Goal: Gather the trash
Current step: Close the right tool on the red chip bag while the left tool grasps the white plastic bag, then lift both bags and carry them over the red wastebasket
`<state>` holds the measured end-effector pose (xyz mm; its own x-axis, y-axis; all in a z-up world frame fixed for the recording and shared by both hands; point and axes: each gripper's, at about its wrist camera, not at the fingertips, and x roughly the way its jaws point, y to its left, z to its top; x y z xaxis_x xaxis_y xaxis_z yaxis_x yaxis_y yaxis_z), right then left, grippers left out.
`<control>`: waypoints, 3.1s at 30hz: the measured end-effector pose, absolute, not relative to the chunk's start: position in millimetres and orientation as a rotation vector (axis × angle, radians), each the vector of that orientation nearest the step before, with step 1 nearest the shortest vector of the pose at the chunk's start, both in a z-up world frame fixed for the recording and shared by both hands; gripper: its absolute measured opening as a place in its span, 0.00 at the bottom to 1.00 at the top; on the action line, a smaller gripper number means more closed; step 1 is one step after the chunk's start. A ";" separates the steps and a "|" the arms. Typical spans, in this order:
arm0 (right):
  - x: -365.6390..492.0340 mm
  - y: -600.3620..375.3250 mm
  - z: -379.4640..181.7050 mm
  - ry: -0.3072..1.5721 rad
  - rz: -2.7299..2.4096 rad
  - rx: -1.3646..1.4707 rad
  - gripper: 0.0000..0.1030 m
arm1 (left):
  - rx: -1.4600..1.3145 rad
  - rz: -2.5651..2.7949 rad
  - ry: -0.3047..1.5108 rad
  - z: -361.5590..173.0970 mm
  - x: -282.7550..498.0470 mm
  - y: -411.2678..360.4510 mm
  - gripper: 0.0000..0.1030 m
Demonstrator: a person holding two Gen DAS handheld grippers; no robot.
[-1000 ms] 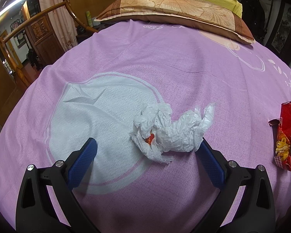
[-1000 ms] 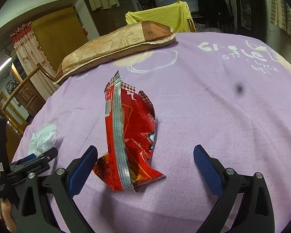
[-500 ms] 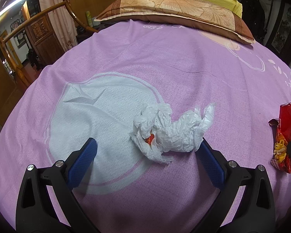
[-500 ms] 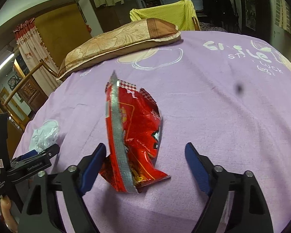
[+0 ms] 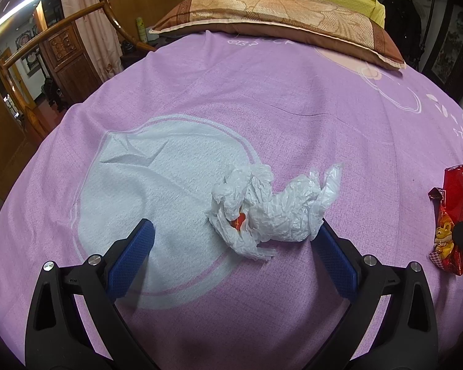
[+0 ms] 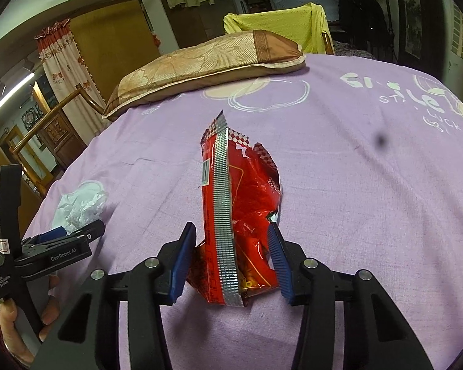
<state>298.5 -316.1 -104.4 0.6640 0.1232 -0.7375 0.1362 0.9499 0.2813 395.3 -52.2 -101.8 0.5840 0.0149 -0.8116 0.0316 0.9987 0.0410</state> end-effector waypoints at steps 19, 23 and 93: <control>299.5 -316.0 -105.2 0.851 -0.008 0.328 0.47 | 0.052 -0.015 0.953 -102.2 397.0 -51.9 0.95; 299.5 -315.8 -105.0 0.851 -0.008 0.328 0.47 | 0.046 -0.026 0.957 -101.9 397.5 -50.9 0.93; 157.7 -216.4 53.8 0.495 0.473 0.264 0.28 | -0.189 0.269 0.475 38.1 33.5 136.2 0.30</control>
<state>157.7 -216.4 53.8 0.7758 0.4942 -0.3923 -0.3690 0.8596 0.3533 33.5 136.2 38.1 0.8548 0.2108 -0.4741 -0.2982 0.9474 -0.1164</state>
